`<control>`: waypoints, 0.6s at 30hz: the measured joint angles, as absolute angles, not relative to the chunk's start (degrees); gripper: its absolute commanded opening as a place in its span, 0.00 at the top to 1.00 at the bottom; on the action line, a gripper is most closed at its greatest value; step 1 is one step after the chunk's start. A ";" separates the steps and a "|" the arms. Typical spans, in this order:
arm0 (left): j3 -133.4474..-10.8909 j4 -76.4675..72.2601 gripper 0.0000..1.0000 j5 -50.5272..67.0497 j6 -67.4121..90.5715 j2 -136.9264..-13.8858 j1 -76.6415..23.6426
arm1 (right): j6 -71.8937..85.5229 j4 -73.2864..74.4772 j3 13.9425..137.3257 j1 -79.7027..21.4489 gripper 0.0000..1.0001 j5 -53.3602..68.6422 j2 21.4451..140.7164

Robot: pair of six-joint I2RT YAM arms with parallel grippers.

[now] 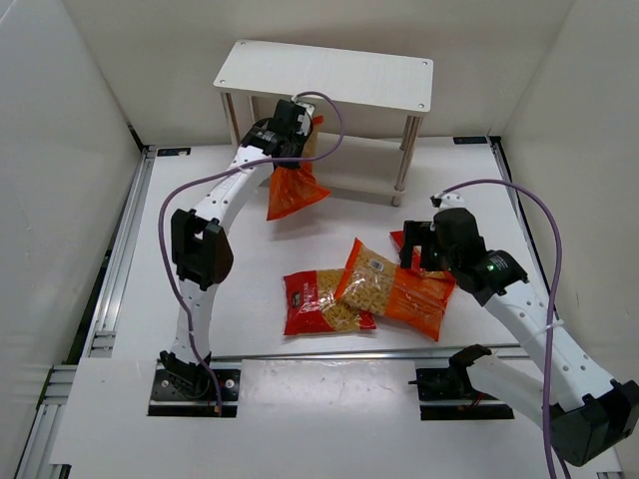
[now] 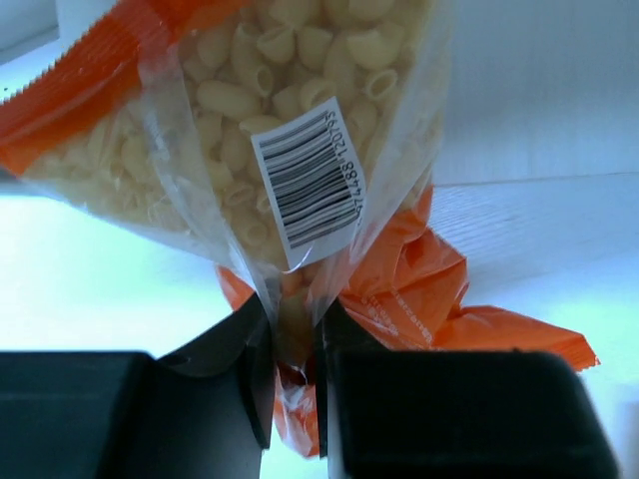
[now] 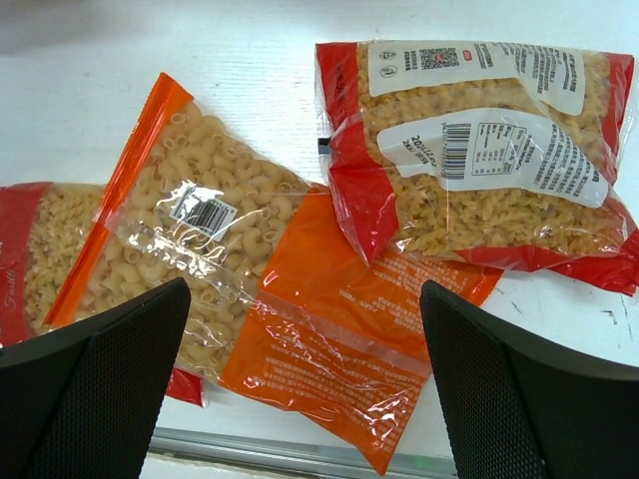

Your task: Place and organize the pasta boxes and bags onto the shelf

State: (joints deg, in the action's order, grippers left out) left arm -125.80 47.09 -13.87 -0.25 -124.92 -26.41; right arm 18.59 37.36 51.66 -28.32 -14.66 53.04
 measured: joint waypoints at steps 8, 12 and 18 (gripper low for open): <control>-118.63 46.61 0.90 -13.52 -0.19 -123.35 -26.24 | 18.61 37.54 50.43 -28.32 0.00 -14.66 52.10; -118.85 47.20 0.90 -12.78 -0.16 -123.70 -25.93 | 18.61 37.54 50.46 -28.32 0.00 -14.63 52.10; -121.14 46.83 0.90 -12.69 -0.27 -124.55 -25.56 | 18.96 37.47 49.76 -28.32 0.00 -14.39 52.10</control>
State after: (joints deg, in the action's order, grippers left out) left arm -121.14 46.83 -12.69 -0.27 -124.55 -25.56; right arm 18.96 37.47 49.76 -28.32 -14.39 52.10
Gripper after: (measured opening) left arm 0.275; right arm 0.998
